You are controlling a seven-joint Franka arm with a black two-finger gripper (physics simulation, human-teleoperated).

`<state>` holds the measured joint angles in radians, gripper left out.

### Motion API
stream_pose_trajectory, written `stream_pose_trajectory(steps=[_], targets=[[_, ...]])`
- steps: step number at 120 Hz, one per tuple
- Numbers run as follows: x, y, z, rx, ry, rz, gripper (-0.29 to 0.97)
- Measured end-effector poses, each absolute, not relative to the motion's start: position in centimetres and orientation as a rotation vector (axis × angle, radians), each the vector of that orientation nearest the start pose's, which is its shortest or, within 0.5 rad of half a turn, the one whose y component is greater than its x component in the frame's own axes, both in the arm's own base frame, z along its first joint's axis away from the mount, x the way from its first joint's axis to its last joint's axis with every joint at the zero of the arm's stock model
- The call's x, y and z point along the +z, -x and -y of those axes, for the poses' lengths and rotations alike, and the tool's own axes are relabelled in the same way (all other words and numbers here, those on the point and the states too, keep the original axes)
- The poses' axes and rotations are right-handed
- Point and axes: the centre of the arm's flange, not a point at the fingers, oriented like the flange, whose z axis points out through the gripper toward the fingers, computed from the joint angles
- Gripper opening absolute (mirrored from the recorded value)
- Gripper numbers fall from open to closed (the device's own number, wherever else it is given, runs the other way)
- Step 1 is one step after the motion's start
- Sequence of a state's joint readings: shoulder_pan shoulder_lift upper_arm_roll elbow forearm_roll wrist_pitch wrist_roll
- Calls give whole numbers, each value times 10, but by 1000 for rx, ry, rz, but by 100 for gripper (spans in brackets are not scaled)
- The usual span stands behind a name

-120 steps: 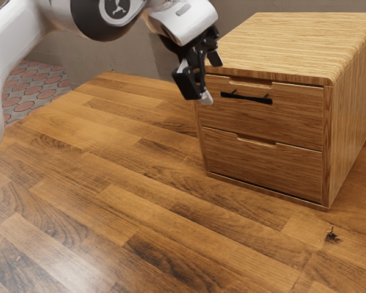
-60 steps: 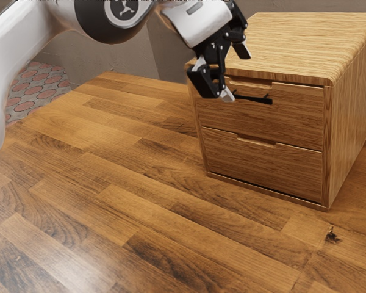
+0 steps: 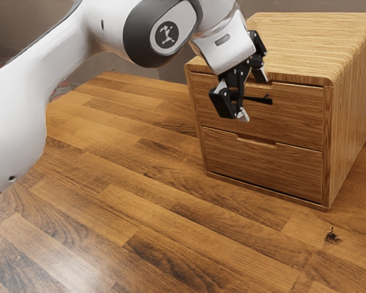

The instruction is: Pull the drawer handle with one arm to open the drawer

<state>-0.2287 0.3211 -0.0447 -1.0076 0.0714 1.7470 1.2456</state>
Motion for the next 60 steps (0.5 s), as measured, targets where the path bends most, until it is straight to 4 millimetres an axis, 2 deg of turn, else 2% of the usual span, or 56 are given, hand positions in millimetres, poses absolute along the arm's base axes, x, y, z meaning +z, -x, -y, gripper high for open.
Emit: stream_pose_trajectory(steps=[51,60], targets=[[698,-643,161,-453,2075,-1980,65],[699,-644,160,-451,2055,-1970,61]])
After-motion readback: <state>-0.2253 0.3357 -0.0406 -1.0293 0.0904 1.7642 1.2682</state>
